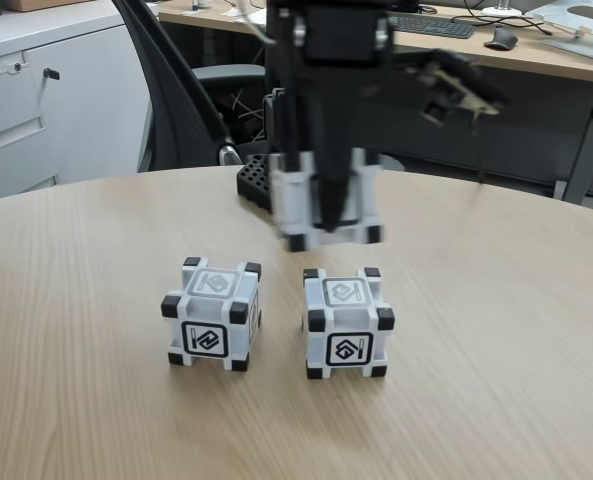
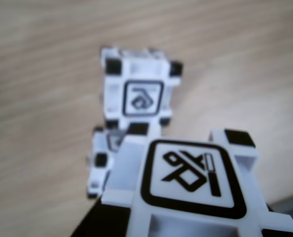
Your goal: Stack cubes from left to right.
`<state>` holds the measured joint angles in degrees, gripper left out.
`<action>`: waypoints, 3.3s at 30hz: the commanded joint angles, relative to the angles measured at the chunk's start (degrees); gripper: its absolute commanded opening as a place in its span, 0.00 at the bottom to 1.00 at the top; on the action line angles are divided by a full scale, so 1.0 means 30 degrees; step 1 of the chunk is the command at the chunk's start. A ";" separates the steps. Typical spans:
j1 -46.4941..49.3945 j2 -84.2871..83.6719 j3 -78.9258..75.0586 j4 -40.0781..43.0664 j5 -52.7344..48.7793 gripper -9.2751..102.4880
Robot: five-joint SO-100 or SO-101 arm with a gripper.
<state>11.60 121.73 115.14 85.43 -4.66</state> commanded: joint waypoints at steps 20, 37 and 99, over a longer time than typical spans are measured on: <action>0.6152 -0.0293 -0.0264 -0.0088 -0.3135 0.08; 0.6182 -0.4072 -0.0322 -0.0293 -0.2344 0.08; -0.1084 -0.4395 -0.0469 -0.0293 0.2109 0.46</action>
<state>8.17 108.72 115.14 85.08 2.37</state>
